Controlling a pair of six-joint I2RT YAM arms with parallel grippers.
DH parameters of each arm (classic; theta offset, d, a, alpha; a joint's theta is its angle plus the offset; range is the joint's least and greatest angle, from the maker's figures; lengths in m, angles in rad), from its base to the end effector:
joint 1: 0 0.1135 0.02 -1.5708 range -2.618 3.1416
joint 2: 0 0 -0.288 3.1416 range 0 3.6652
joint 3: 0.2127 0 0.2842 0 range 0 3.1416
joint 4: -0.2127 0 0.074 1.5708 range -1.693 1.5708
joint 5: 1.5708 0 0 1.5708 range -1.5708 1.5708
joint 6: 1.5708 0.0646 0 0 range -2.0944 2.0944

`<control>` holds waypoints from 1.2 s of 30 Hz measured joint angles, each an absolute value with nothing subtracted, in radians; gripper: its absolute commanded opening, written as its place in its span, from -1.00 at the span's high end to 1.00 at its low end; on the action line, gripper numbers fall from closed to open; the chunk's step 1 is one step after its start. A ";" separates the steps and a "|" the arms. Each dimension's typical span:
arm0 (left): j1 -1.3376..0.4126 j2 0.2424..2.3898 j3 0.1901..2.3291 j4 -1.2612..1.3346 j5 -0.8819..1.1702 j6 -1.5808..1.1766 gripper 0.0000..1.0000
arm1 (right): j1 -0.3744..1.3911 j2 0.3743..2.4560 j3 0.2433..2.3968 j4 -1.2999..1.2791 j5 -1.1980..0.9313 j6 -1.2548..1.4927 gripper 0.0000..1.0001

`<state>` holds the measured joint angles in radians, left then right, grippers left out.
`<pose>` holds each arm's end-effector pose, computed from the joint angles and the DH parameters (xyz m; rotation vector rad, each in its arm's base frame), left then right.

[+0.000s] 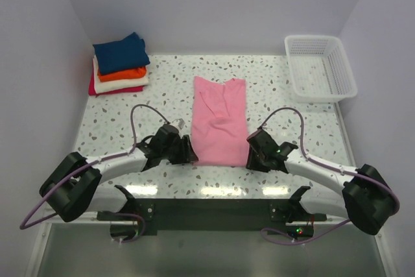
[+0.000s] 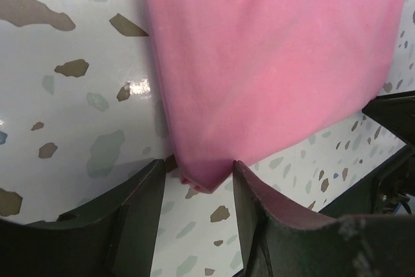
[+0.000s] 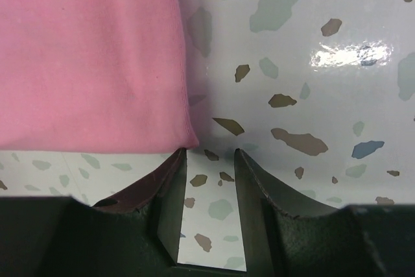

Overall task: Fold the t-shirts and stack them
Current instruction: Fold the tshirt

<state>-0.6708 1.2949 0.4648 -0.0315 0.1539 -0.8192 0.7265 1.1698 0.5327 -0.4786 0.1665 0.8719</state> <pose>0.1999 -0.1713 0.1215 -0.1190 2.6042 -0.8018 0.1769 0.1428 0.1379 0.2475 2.6816 0.2902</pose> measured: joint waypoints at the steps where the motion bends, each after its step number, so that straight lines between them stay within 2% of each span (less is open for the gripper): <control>1: -0.671 1.300 0.461 -0.014 0.160 -0.822 -0.01 | 0.727 1.170 0.527 -0.478 0.166 0.876 0.21; 10: -0.671 1.303 0.432 0.028 0.170 -0.841 0.28 | 0.727 1.108 0.517 -0.479 0.166 0.902 0.18; 14: -0.671 1.303 0.427 0.031 0.171 -0.852 0.35 | 0.727 1.056 0.520 -0.490 0.169 0.910 0.10; 19: -0.671 1.301 0.421 0.036 0.171 -0.855 0.42 | 0.727 1.075 0.524 -0.480 0.175 0.920 0.13; 31: -0.671 1.298 0.413 0.035 0.171 -0.855 0.58 | 0.727 1.209 0.513 -0.328 0.173 0.934 0.25; 36: -0.671 1.298 0.410 0.034 0.171 -0.854 0.73 | 0.727 1.208 0.500 -0.303 0.175 0.938 0.50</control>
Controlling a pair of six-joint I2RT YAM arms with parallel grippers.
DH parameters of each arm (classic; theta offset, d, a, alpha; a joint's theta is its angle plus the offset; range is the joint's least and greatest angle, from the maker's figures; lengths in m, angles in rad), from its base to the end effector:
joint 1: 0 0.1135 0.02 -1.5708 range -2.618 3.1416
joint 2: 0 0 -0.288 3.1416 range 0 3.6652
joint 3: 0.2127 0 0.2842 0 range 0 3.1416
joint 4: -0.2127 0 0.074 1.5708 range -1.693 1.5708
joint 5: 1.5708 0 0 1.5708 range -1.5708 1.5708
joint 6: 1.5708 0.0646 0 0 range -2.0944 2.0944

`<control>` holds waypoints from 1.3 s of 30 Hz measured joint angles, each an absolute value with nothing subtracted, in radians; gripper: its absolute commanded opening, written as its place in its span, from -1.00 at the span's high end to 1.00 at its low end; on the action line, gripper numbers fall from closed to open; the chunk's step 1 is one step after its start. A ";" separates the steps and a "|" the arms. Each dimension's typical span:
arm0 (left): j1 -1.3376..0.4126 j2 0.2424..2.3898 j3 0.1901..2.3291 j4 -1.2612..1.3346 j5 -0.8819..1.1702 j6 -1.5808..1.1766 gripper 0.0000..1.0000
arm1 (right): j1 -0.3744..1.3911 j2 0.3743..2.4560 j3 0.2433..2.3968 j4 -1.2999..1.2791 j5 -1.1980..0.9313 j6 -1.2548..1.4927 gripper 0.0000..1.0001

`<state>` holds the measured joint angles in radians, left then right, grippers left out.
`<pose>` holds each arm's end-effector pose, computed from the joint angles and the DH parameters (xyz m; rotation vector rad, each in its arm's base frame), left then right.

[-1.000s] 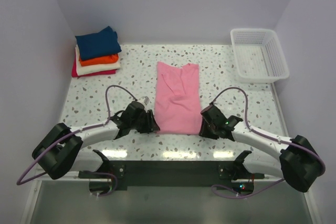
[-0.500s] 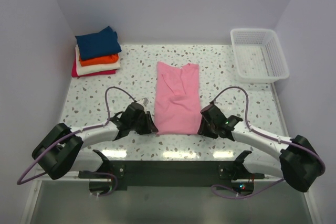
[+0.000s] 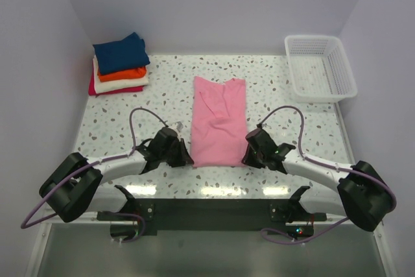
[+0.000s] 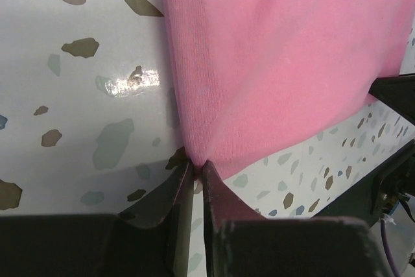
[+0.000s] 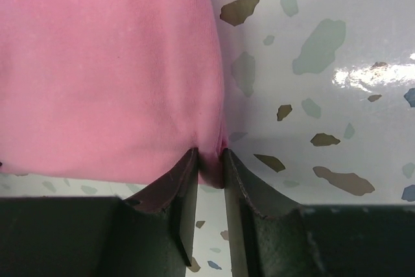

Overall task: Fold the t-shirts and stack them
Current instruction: Fold the tshirt

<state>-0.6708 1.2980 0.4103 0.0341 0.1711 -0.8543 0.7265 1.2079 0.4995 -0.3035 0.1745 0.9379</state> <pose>0.1927 -0.1670 0.1095 -0.1557 2.6081 -0.8380 0.1874 0.1515 0.1309 0.3407 2.5898 0.4003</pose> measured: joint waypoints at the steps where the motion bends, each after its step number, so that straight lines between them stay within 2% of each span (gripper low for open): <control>1: -0.671 1.298 0.410 0.033 0.171 -0.854 0.77 | 0.727 1.208 0.496 -0.299 0.175 0.940 0.56; 5: -0.671 1.298 0.407 0.035 0.171 -0.856 1.00 | 0.727 1.202 0.483 -0.283 0.173 0.945 0.86; 7: -0.671 1.298 0.406 0.036 0.172 -0.858 1.00 | 0.727 1.202 0.482 -0.278 0.170 0.944 1.00; 12: -0.671 1.276 0.395 0.028 0.172 -0.872 1.00 | 0.727 1.185 0.482 -0.300 0.149 0.921 1.00; 17: -0.675 1.113 0.349 -0.044 0.168 -0.886 1.00 | 0.728 1.102 0.482 -0.389 0.077 0.879 1.00; 28: -0.783 0.720 0.278 -0.220 0.154 -0.973 1.00 | 0.736 0.713 0.406 -0.595 -0.097 0.849 1.00; 34: -0.881 0.659 0.272 -0.273 0.119 -1.022 1.00 | 0.741 0.584 0.400 -0.684 -0.134 0.853 1.00; 39: -0.898 0.686 0.290 -0.299 0.089 -1.031 1.00 | 0.741 0.611 0.443 -0.729 -0.124 0.850 1.00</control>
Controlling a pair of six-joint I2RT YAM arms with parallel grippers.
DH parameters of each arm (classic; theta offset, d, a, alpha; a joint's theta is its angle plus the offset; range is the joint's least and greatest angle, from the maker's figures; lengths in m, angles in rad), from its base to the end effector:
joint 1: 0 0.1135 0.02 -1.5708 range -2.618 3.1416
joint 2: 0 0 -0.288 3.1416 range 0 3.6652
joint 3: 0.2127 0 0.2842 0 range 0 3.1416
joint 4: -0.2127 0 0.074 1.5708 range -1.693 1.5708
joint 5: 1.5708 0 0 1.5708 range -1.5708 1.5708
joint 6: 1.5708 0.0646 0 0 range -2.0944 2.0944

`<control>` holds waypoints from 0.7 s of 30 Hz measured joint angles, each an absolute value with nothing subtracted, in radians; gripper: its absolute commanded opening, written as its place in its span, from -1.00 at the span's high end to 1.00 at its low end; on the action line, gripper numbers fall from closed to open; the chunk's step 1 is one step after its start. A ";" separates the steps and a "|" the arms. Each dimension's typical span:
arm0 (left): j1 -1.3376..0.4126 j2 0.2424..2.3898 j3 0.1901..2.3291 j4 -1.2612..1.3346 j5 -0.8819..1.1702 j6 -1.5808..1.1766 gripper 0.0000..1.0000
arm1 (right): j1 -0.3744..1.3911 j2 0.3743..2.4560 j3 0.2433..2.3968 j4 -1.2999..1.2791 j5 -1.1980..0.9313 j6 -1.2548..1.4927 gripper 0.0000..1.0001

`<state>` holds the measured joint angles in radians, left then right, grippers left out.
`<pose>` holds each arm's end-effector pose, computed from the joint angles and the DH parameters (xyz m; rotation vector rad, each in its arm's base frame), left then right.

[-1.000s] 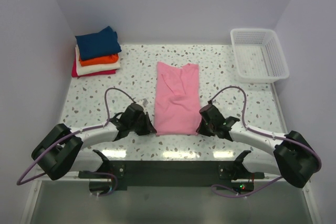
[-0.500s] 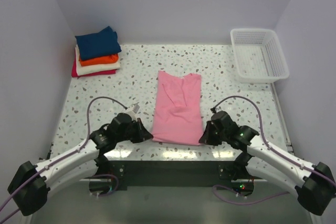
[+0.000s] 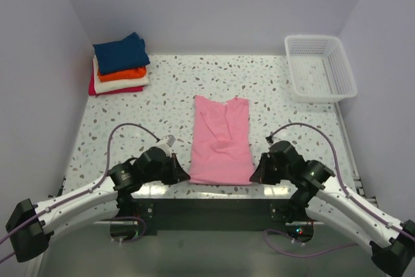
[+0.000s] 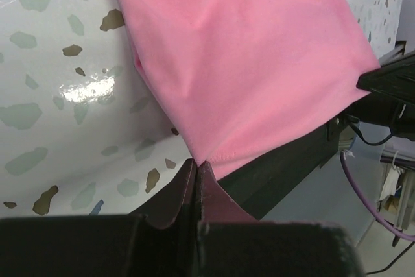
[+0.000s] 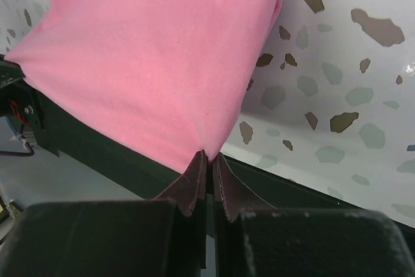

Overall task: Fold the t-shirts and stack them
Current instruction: Fold the tshirt

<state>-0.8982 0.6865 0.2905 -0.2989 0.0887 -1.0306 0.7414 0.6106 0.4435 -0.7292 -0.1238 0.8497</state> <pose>0.1095 -0.1467 0.1557 -0.1143 2.5156 -1.0324 0.1083 0.1100 0.1837 0.0859 2.6471 0.7780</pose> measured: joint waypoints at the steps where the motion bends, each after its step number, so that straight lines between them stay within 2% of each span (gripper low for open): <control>1: -0.899 0.701 0.310 -0.315 0.081 -1.029 1.00 | 0.741 0.622 0.466 -0.742 -0.115 0.847 1.00; 13: -0.894 0.893 0.617 -0.392 -0.003 -0.942 1.00 | 0.741 0.747 0.713 -0.819 0.037 0.811 1.00; 17: -0.833 1.005 0.757 -0.400 0.005 -0.887 1.00 | 0.741 0.891 0.850 -0.826 0.105 0.783 1.00; 21: -0.700 1.134 0.866 -0.389 0.068 -0.825 1.00 | 0.688 1.082 1.016 -0.816 0.131 0.730 1.00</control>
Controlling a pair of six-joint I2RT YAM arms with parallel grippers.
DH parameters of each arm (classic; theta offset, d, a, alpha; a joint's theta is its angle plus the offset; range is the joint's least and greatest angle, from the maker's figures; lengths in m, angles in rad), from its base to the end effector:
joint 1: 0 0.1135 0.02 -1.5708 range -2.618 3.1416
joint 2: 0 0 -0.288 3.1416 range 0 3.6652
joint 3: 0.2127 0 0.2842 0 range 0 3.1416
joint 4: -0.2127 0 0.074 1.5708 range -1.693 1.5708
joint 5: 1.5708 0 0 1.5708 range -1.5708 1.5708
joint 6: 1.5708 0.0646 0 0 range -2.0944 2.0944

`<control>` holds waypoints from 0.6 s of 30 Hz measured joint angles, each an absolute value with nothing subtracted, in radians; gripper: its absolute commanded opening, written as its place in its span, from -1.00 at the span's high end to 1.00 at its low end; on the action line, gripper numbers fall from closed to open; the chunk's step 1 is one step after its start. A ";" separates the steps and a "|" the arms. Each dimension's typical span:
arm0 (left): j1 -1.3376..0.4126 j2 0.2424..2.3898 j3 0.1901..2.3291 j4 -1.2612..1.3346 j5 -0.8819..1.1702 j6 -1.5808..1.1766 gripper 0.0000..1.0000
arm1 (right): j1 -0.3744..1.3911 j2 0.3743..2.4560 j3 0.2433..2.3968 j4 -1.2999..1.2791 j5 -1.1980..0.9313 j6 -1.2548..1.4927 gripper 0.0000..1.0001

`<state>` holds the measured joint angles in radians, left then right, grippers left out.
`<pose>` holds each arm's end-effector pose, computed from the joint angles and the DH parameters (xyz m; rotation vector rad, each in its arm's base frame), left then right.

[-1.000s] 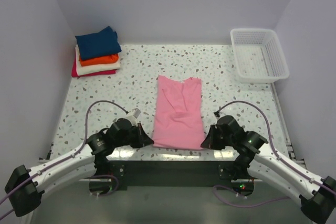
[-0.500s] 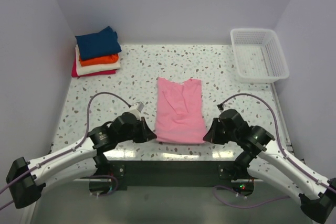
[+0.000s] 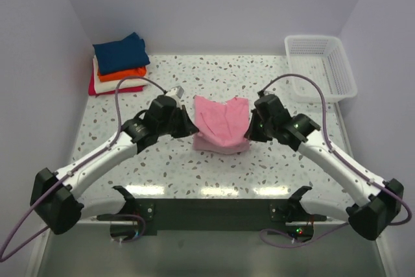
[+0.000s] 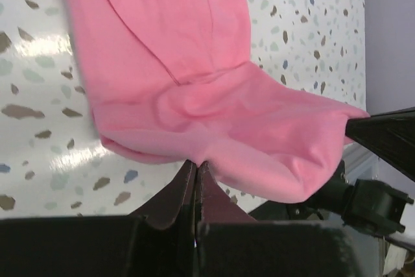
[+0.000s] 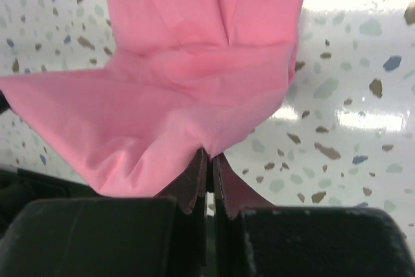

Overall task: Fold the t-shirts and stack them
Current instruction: Fold the tshirt

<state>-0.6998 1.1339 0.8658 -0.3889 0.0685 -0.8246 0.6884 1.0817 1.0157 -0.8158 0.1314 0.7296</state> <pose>0.2202 -0.1911 0.2742 -0.1085 2.3814 -0.8682 0.2012 0.1546 0.3027 0.1104 2.4963 0.4588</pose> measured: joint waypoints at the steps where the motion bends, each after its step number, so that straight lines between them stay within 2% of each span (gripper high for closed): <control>1: -0.666 1.174 0.897 -0.389 0.086 -0.810 1.00 | 0.652 1.130 1.054 -0.805 0.121 0.712 1.00; 5: -0.564 1.351 1.038 -0.373 0.162 -0.760 1.00 | 0.497 1.333 1.206 -0.766 0.071 0.645 1.00; 12: -0.381 1.757 1.365 -0.298 0.285 -0.715 1.00 | 0.341 1.822 1.623 -0.690 -0.038 0.544 1.00; 13: -0.358 1.826 1.421 -0.297 0.302 -0.712 1.00 | 0.325 1.894 1.684 -0.689 -0.057 0.535 0.90; 14: -0.339 1.897 1.478 -0.288 0.320 -0.710 0.91 | 0.310 1.963 1.739 -0.683 -0.074 0.528 0.70; 15: -0.321 1.965 1.526 -0.270 0.341 -0.709 0.69 | 0.294 2.024 1.785 -0.676 -0.085 0.524 0.20; 16: -0.302 2.033 1.576 -0.262 0.368 -0.703 0.22 | 0.282 2.072 1.824 -0.680 -0.093 0.525 -0.02; 18: -0.270 2.153 1.657 -0.236 0.418 -0.693 -0.13 | 0.253 2.173 1.907 -0.687 -0.105 0.508 -0.26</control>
<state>-0.2703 2.1529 1.6573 -0.2363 0.4175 -0.6926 0.2535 2.1731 1.9072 -0.6868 -0.1055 0.5083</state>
